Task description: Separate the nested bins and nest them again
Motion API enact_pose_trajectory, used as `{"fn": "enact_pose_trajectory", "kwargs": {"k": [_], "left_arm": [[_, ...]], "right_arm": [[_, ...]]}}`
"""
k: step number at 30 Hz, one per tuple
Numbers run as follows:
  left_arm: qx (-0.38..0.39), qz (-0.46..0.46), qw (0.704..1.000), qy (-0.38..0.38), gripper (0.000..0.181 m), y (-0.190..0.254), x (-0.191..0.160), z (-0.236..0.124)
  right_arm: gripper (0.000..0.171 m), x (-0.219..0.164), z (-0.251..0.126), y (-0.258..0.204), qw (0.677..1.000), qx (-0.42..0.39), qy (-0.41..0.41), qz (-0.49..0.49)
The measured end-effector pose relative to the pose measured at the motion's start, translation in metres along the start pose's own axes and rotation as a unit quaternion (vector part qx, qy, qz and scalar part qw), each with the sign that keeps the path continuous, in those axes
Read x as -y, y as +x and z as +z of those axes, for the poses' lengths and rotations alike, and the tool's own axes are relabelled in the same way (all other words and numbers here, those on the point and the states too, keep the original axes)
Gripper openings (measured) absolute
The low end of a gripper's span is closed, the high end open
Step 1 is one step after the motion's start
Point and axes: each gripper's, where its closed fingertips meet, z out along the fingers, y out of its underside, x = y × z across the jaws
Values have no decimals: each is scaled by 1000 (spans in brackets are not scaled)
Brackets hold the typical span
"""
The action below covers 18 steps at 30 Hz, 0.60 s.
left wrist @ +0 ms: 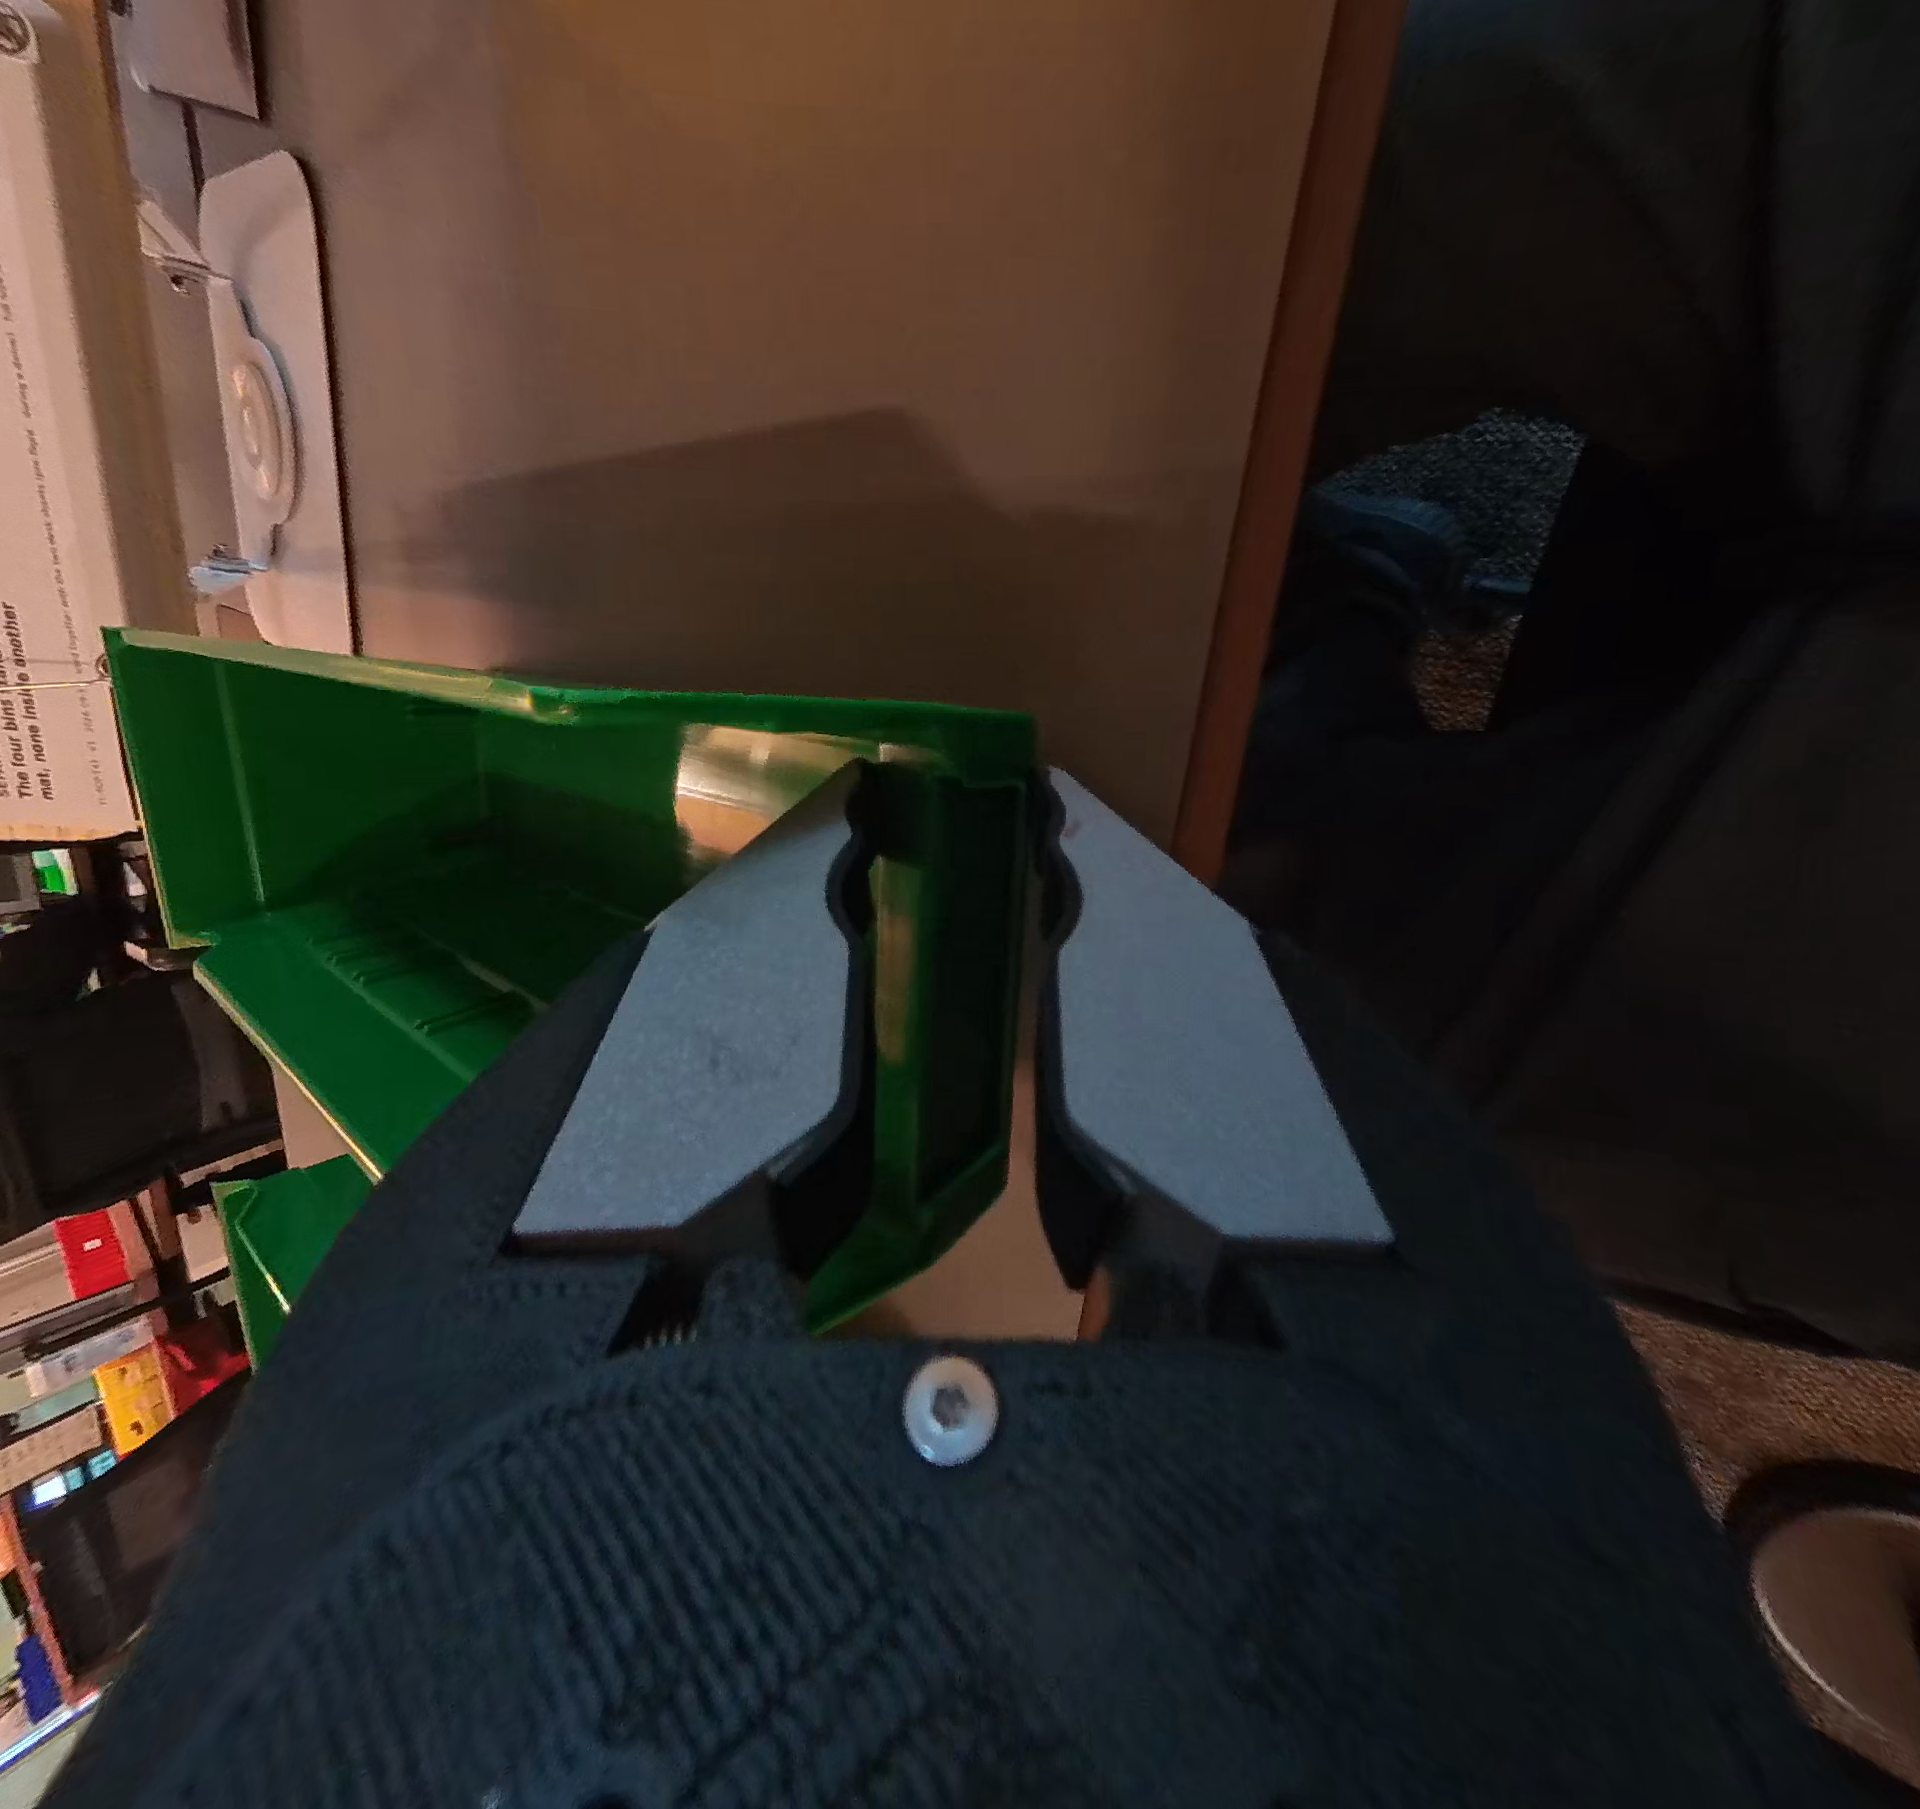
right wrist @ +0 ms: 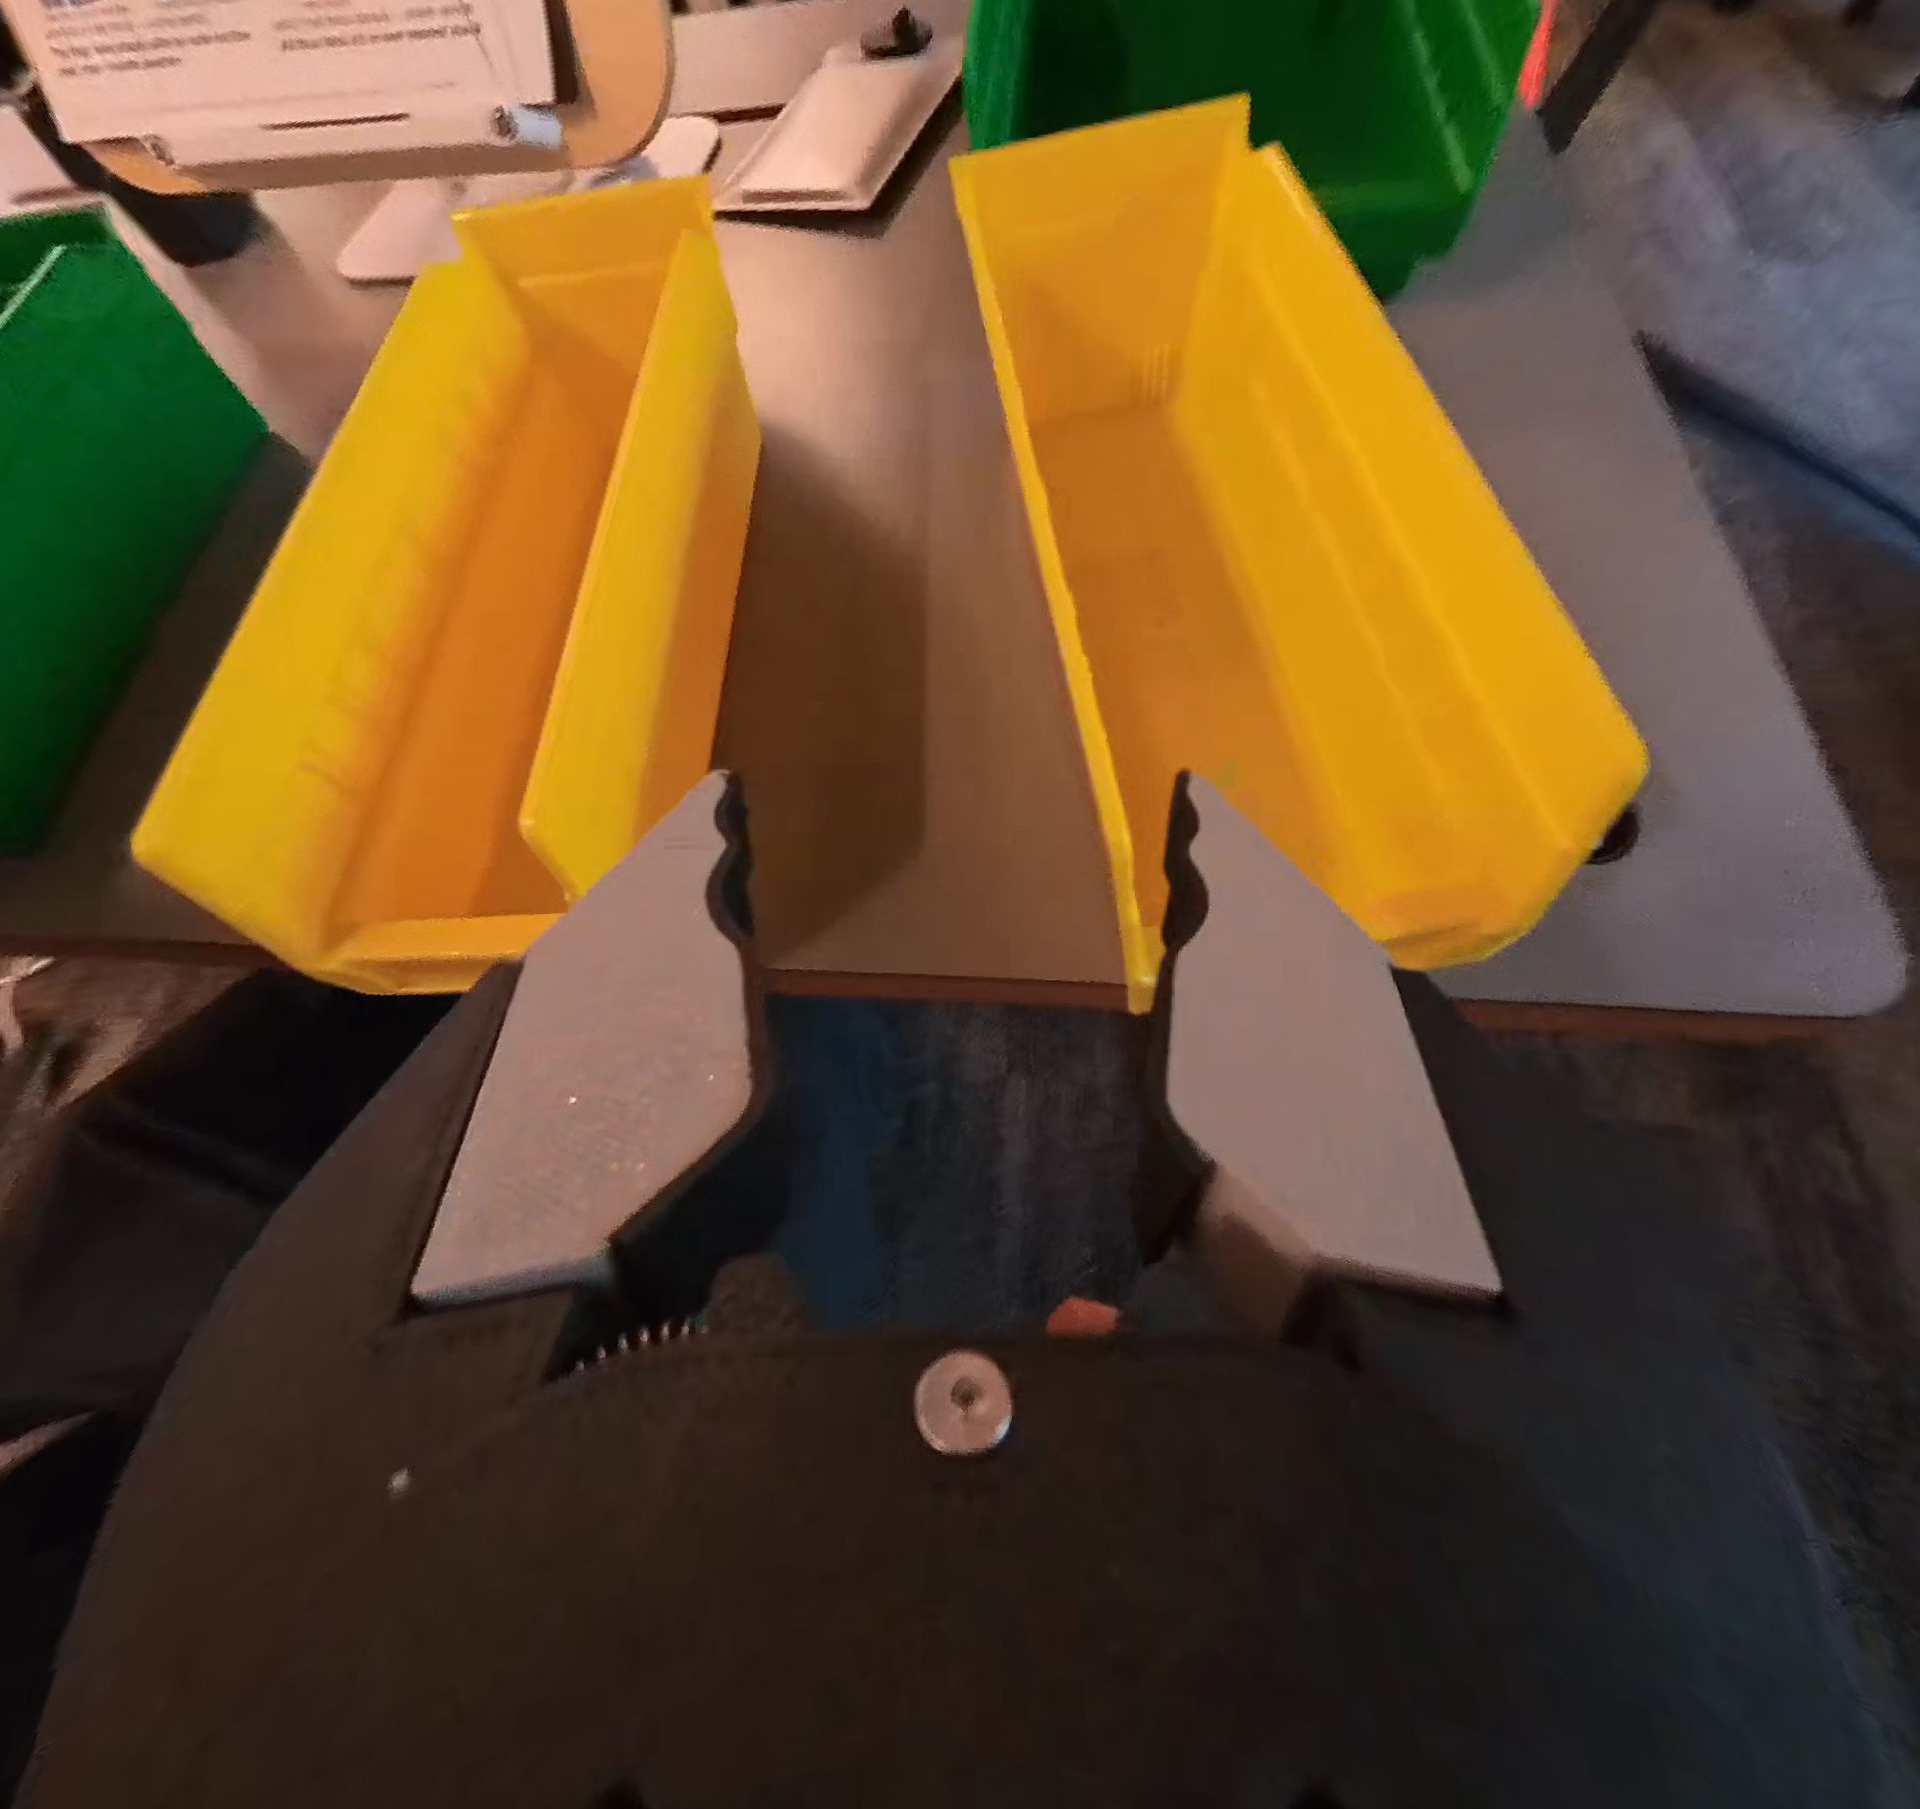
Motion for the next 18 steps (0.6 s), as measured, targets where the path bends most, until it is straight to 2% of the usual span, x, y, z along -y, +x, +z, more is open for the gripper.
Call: {"fn": "enact_pose_trajectory", "kwargs": {"k": [4, 6, 9, 11, 18], "left_arm": [[0, -1, 1000, 0, 27, 1, 0, 0], [0, 3, 1000, 2, 27, 1, 0, 0], [-1, 2, 1000, 5, 27, 1, 0, -1], [-2, 1, 1000, 6, 27, 1, 0, -1], [-5, 3, 1000, 5, 27, 2, -2, -2]], "right_arm": [[78, -17, 22, -5, 999, 15, -43, -8], [62, -22, 30, -11, 998, 15, -57, -30], [33, -29, 36, -36, 994, 59, -83, -43], [9, -33, 39, -47, 991, 73, -94, -61], [10, -36, 45, -68, 987, 96, -101, -84]]}}
